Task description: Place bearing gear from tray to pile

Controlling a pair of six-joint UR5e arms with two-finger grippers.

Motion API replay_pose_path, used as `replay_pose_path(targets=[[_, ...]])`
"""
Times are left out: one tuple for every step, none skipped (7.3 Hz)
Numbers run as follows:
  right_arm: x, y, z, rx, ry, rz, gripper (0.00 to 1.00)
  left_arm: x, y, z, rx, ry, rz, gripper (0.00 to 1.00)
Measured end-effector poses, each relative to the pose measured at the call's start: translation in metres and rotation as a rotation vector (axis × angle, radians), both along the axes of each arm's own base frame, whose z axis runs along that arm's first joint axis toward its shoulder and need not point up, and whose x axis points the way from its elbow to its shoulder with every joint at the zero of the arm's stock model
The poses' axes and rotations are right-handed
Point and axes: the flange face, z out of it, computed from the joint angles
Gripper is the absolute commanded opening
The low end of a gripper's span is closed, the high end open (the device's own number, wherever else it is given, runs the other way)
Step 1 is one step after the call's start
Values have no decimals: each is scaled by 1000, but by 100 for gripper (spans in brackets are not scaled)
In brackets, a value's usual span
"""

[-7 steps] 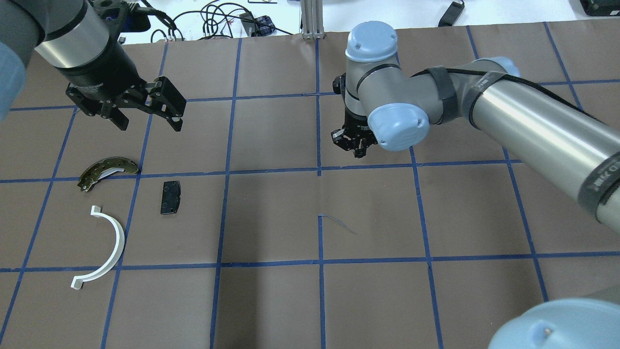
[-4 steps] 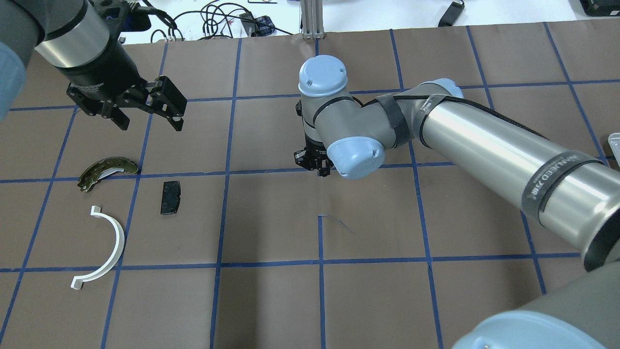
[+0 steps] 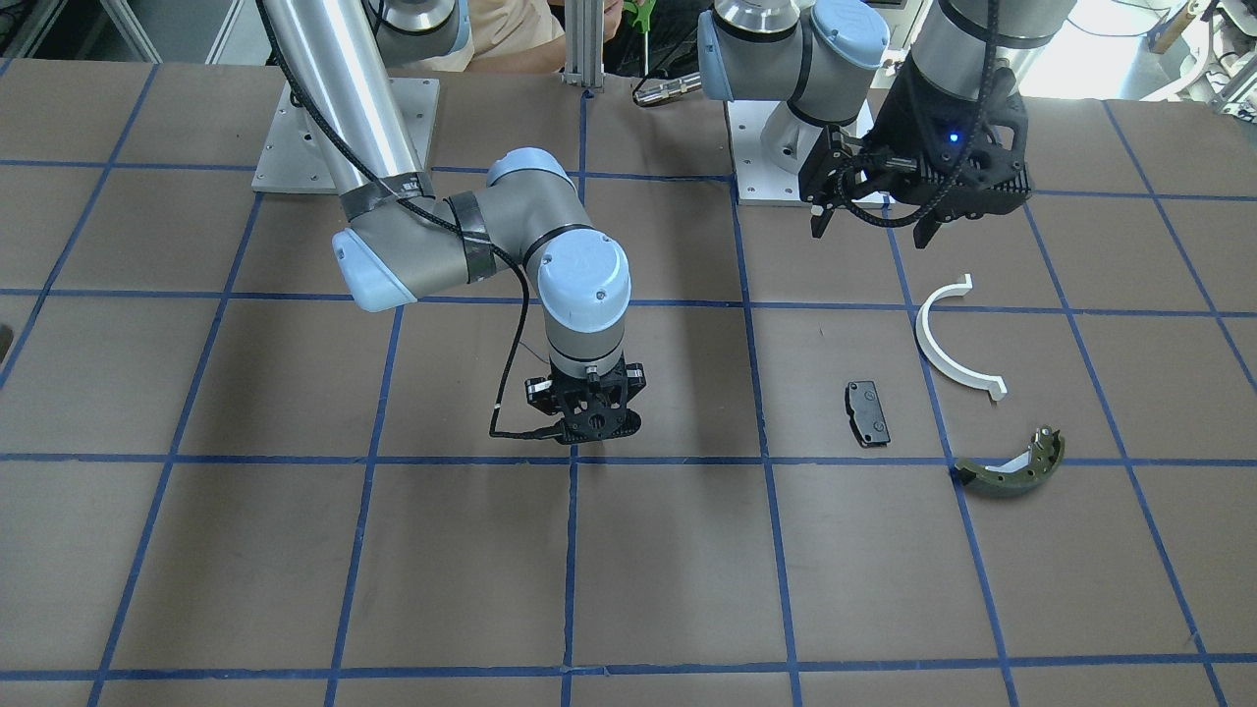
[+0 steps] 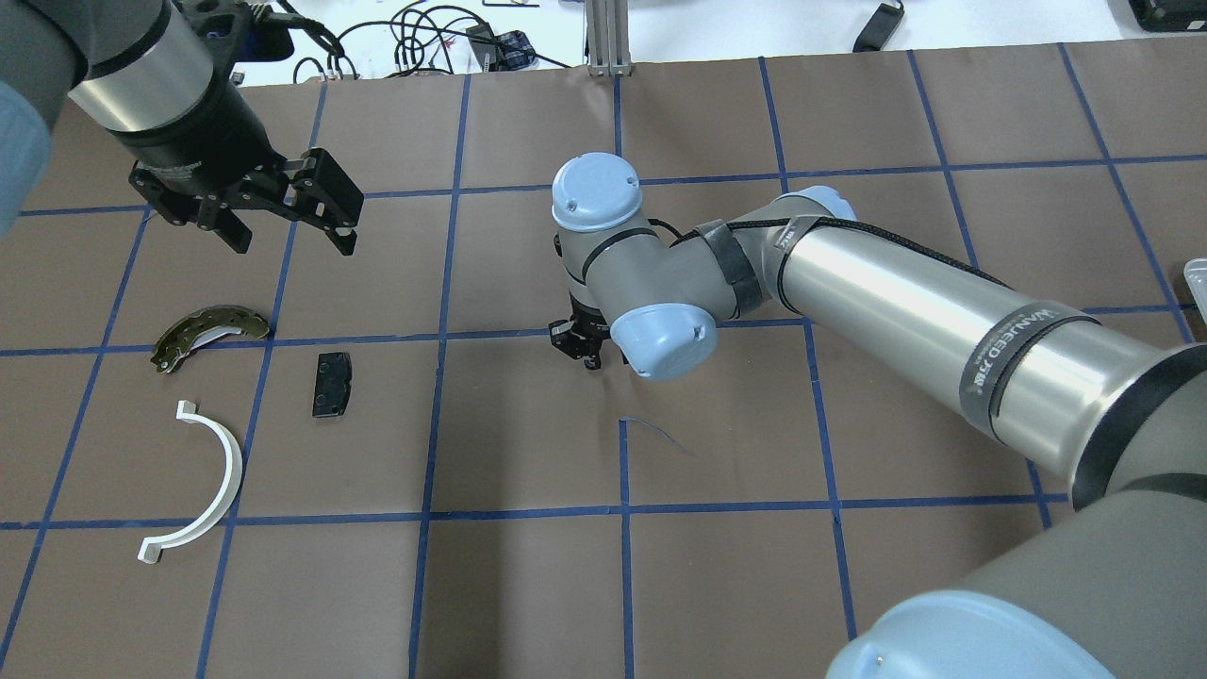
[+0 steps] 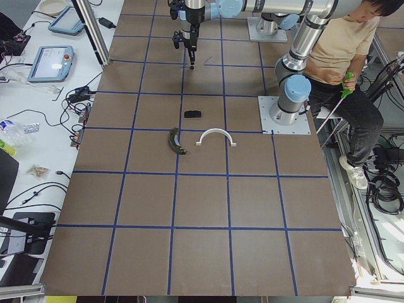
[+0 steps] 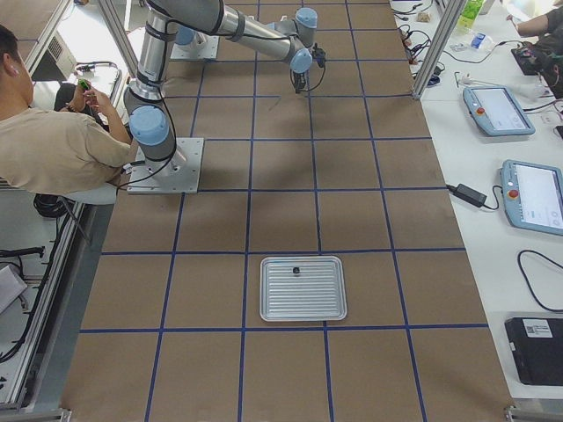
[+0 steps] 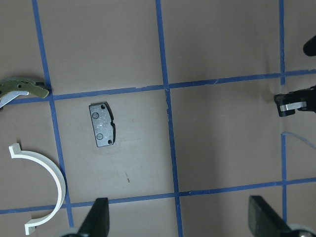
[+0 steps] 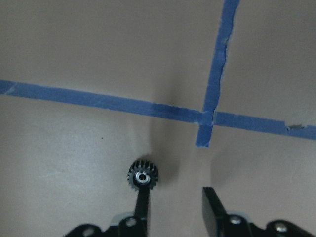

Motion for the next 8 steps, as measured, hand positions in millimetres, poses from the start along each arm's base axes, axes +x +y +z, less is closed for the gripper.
replay_pose_path(targets=[[0,-1,4,-10,-4,2,91,0,0,0,0,0,0,100],[-6,-5,17,-29,-12,4,96,0,0,0,1,2,0,100],[-23,-14,34,-52,-18,2,97,-1,0,-3,6,2,1,100],[-52,-27,50,-66,-20,-13,98,-2,0,-9,17,1,4,100],[-92,-43,64,-69,-17,-38,98,-1,-3,-20,33,3,10,100],[-139,-58,77,-61,-10,-42,100,-3,-10,-40,58,5,16,100],[-190,-70,89,-51,-5,-39,100,-10,-18,-68,89,6,14,100],[-244,-78,99,-40,-4,-35,100,-23,-24,-102,106,4,7,100]])
